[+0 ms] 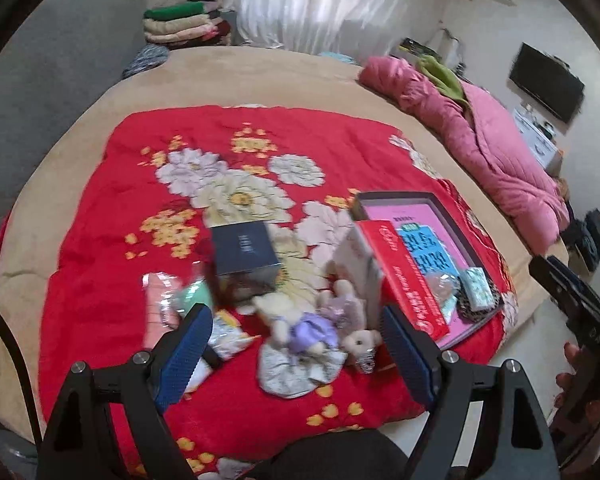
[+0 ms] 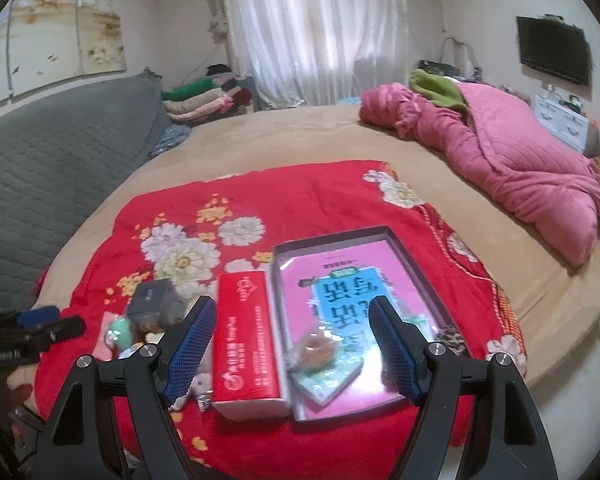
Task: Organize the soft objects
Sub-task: 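Move both open grippers back over the pile of soft items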
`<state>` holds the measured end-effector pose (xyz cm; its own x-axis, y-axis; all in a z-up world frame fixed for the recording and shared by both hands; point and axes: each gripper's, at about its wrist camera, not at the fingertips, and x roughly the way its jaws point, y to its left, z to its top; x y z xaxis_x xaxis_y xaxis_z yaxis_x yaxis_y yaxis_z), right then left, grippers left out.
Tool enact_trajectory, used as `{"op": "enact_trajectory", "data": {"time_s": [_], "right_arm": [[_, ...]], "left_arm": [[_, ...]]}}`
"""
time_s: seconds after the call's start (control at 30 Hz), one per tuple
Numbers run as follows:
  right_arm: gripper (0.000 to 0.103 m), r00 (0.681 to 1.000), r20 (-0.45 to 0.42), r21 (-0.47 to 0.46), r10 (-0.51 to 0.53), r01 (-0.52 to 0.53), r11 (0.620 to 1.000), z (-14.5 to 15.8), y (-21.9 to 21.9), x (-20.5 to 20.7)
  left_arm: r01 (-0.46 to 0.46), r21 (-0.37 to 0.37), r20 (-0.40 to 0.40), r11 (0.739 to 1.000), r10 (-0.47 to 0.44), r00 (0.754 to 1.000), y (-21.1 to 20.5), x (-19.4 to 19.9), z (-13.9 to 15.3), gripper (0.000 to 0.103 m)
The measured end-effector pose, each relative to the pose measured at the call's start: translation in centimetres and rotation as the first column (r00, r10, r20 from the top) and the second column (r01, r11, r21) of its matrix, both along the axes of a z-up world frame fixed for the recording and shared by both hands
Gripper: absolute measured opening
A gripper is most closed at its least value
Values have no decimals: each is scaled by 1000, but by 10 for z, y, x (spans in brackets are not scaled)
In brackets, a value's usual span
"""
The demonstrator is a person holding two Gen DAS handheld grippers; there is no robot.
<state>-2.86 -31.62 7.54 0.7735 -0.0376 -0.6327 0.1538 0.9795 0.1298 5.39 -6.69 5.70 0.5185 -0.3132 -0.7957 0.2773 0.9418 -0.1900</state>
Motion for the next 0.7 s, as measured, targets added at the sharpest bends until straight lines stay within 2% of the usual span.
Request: {"op": "enact_trajectory", "data": {"time_s": [0.37,0.7], "right_arm": [[79,991,-1,-28,130,-130,991,6,55,14],[79,980,-19,-37,199,-200,979,5,87,26]], "left_arm": [[-120,-16,-8,993,120,993,67,3,-2,85],[-159,-10,-36,987,158,987,106,-1,-18,85]]}}
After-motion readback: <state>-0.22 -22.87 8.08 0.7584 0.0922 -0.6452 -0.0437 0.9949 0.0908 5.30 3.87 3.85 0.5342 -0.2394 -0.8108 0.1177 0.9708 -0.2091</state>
